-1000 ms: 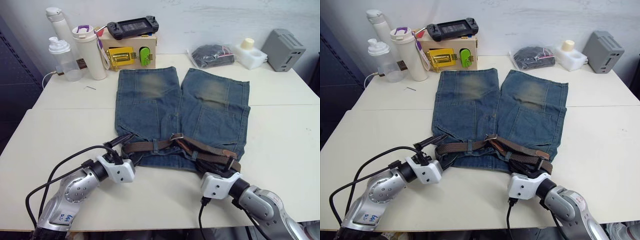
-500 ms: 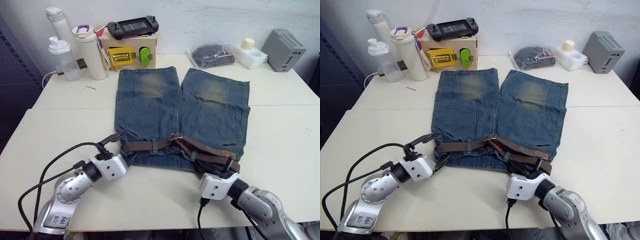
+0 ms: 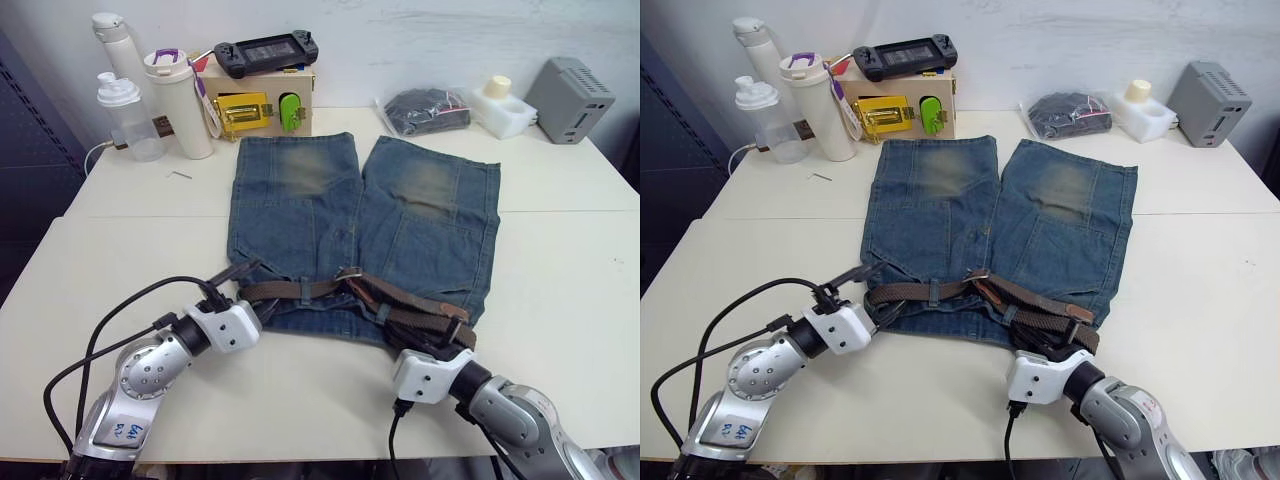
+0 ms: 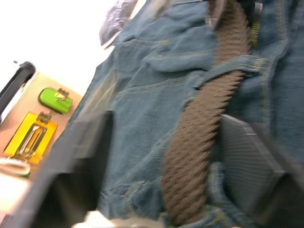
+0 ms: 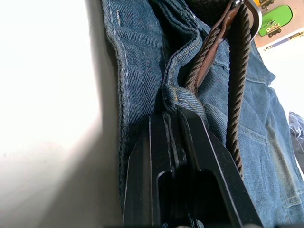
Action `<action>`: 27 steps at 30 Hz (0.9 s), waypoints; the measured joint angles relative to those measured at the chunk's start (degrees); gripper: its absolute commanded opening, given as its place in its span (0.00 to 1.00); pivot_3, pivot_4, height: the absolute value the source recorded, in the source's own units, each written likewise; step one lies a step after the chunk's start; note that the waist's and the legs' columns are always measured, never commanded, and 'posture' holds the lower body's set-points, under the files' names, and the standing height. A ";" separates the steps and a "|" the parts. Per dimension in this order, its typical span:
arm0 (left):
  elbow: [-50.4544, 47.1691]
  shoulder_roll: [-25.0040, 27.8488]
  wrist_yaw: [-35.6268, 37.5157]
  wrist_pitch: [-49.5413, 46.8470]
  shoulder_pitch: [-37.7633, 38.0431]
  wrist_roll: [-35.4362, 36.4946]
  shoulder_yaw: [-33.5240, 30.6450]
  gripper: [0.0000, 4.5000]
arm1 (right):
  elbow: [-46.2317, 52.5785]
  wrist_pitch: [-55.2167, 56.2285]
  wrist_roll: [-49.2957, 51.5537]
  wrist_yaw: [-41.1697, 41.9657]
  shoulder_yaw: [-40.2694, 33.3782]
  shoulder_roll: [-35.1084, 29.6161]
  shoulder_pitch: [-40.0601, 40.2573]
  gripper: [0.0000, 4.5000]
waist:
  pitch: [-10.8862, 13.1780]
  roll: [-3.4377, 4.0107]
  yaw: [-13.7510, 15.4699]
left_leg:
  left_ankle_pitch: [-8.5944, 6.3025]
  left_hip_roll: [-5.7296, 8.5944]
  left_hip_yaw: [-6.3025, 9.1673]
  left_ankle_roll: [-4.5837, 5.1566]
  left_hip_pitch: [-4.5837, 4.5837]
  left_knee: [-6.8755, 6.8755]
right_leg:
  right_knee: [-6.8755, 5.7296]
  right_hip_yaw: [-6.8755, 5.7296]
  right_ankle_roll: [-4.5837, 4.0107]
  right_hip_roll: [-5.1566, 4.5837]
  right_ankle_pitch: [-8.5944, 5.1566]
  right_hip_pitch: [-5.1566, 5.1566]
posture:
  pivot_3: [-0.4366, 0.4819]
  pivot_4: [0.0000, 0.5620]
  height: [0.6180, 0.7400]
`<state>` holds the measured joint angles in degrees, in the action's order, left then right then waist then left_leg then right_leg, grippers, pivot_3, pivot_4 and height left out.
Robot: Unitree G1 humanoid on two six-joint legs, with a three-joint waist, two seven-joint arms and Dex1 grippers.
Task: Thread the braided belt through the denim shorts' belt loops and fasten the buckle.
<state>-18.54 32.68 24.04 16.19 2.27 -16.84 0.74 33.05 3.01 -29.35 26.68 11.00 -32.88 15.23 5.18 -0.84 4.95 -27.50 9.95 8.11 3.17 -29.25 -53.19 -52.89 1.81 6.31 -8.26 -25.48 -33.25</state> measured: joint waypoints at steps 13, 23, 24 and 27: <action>1.36 0.55 -0.19 -5.34 2.24 -0.75 -2.62 0.07 | 0.30 -1.49 0.35 -0.47 -2.77 -0.26 1.24 0.00 | -0.03 0.02 0.45 | 0.00 0.01 0.06 0.00 0.00 -0.01 | -0.04 0.01 0.00 0.02 -0.01 0.00 | 0.48 0.27 0.23; 3.94 3.78 -2.28 -0.59 5.23 1.40 -4.20 0.07 | 0.30 -1.35 1.63 -0.25 -5.04 -1.44 2.45 0.00 | -0.18 0.26 1.45 | -0.01 0.02 -0.10 -0.02 -0.01 -0.06 | -0.03 0.06 0.06 -0.07 -0.25 0.03 | 0.48 0.27 0.23; 4.02 3.78 -2.42 -0.54 5.22 1.40 -4.19 0.07 | 0.28 -1.35 1.63 -0.11 -5.04 -1.45 2.36 0.00 | -0.18 0.27 1.45 | -0.01 0.01 -0.11 -0.02 -0.01 -0.06 | -0.03 0.07 0.08 -0.07 -0.28 0.03 | 0.48 0.27 0.23; 4.05 3.77 -2.49 -0.54 5.18 1.44 -4.13 0.07 | 0.28 -1.35 1.64 0.06 -5.04 -1.47 2.28 0.00 | -0.18 0.27 1.46 | -0.01 0.02 -0.13 -0.05 -0.01 -0.12 | -0.03 0.08 0.22 -0.09 -0.41 0.07 | 0.48 0.27 0.23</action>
<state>-14.50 36.45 21.55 15.65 7.45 -15.40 -3.39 33.33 1.65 -27.71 26.73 5.96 -34.35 17.51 5.00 -0.57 6.40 -27.51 9.97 7.98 3.12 -29.27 -53.30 -52.92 1.89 6.54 -8.35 -25.90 -33.19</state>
